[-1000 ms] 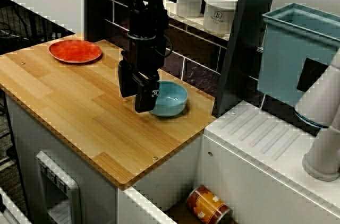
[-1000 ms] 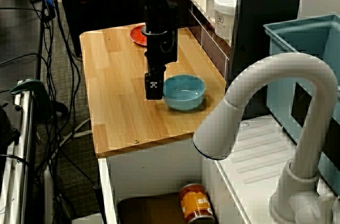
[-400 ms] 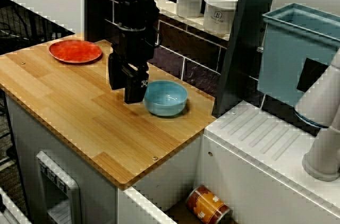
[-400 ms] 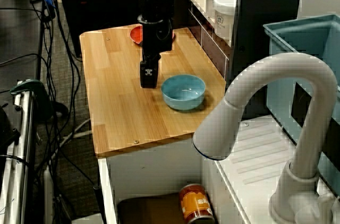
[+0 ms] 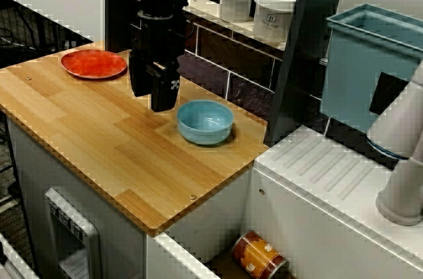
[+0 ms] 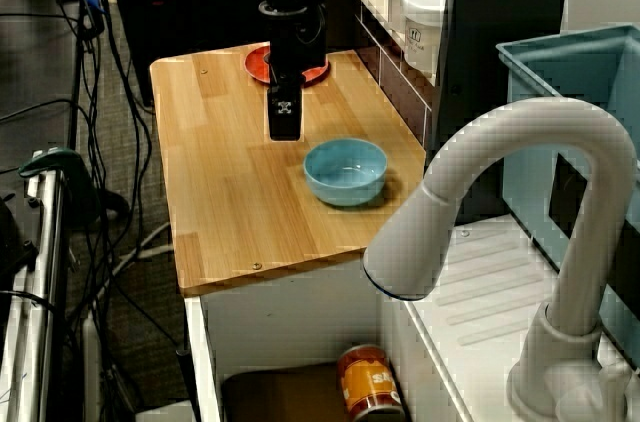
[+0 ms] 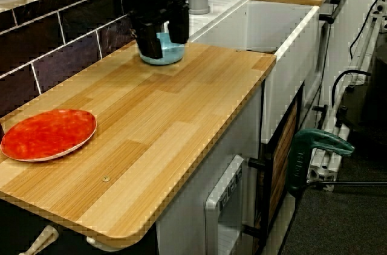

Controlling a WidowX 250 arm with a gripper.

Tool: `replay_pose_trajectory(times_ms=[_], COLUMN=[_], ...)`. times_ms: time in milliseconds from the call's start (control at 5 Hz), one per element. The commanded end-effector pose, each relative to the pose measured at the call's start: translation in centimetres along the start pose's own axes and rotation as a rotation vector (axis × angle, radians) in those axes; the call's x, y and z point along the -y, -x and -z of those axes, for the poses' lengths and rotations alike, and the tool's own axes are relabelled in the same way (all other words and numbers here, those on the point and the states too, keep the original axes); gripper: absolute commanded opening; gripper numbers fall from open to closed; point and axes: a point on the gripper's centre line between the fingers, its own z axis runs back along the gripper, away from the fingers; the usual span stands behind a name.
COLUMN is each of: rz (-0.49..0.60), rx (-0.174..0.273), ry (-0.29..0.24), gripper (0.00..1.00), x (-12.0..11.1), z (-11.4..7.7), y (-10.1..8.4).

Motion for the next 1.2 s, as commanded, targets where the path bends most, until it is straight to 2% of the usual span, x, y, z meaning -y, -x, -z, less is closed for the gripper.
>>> replay_pose_trajectory(times_ms=[0,400,600,1000], rz=[-0.130,-0.183,-0.178,-0.165], rx=[0.098,0.072,0.061,0.070], ry=[-0.030,-0.020,-0.027,-0.023], gripper=[1.00,1.00,1.00,1.00], x=[-0.6,-0.7,-0.5,-0.7], z=[-1.0,0.4,1.1,0.7], y=[-3.6,-6.2,-6.2,-4.2])
